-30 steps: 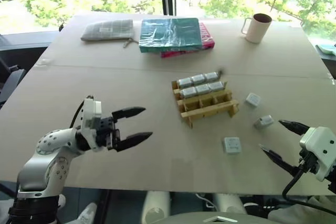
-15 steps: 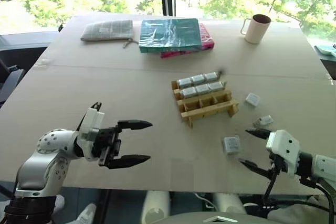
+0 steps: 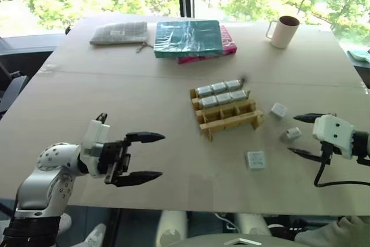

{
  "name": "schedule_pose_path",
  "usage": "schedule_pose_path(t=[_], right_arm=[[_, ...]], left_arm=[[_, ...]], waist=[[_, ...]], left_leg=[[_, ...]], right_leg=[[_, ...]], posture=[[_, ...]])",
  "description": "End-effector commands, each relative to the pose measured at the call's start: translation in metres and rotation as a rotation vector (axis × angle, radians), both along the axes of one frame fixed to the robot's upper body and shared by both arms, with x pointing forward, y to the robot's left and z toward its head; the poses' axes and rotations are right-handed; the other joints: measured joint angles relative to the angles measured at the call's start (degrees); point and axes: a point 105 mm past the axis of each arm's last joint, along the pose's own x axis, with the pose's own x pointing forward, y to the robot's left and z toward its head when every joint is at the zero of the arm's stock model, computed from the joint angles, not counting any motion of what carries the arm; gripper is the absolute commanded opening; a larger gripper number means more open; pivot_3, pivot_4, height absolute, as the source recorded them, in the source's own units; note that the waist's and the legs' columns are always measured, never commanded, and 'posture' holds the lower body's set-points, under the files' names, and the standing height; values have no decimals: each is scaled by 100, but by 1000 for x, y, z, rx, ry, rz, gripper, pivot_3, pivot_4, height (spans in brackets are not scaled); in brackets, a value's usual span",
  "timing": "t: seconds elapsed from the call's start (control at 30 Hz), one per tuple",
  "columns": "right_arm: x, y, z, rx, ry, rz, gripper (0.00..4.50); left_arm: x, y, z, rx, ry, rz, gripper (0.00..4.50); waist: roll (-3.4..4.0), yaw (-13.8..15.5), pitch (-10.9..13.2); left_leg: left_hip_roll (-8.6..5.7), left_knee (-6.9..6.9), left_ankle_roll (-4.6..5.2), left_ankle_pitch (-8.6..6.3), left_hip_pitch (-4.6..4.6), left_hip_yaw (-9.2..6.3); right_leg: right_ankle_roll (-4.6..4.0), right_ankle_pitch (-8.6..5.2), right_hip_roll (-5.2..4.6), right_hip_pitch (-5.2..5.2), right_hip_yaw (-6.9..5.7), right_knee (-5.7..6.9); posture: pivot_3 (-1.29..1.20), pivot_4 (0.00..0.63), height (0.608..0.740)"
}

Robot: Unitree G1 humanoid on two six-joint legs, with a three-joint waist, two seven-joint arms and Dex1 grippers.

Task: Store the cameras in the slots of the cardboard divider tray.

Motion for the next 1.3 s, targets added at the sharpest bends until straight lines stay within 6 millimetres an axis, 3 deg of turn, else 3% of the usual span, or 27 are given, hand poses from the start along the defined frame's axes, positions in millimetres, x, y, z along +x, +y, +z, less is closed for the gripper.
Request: schedule_pose_path(t=[0.03, 0.27, 0.4, 0.47, 0.57, 0.67, 1.1, 1.3], right_arm=[[9, -5, -1, -42, -8, 34, 4500], [21, -7, -2, -49, -25, 59, 4500], [-7, 26, 30, 149, 31, 151, 4500], [-25, 44, 35, 195, 85, 205, 4500], [-37, 71, 22, 223, 125, 238, 4500], [-39, 82, 5, 209, 139, 245, 4500], [-29, 82, -33, 194, 212, 202, 4500], [-26, 85, -42, 199, 226, 193, 1842]], left_arm=[[-2, 3, 6, -2, -37, -1, 4440], [-3, 4, 5, -1, -43, 20, 4440], [-3, 6, 3, -1, -43, 39, 4440], [-3, 7, 2, -1, -38, 41, 4440], [-2, 8, 3, -1, -35, 46, 4440], [-2, 11, 3, 8, -32, 45, 4440], [-5, 8, 3, 31, -33, -13, 4440], [-23, 7, -1, 48, -20, -45, 4500]], waist=[[2, -5, 2], [5, -9, 3], [12, 10, 8], [14, 12, 9], [4, 8, 3], [2, -1, 1], [3, 5, 2], [3, -21, 1]], left_leg=[[0, 0, 2, -2, 1, 3], [3, 4, 2, -3, 2, 9], [5, 3, 1, -4, 1, 7], [8, 3, 0, -6, -1, 3], [12, 4, -3, -8, 2, 0], [13, 9, -12, -13, 3, 2], [12, 15, -2, -11, -1, 2], [15, 15, -3, -13, 2, 7]], right_leg=[[0, 0, 2, 0, 2, 0], [0, 2, 5, 0, 5, 0], [12, 16, 4, 1, 4, 0], [14, 17, 4, 0, 2, 0], [14, 10, 4, 4, 0, 0], [1, 0, 1, 4, 2, -1], [-8, 5, 4, 4, -1, -1], [-6, 4, 4, 3, 4, -1]], posture=[[0, 150, 740], [0, 150, 740], [0, 150, 740], [0, 150, 740], [0, 150, 740], [0, 150, 740], [0, 150, 740], [0, 150, 740]])
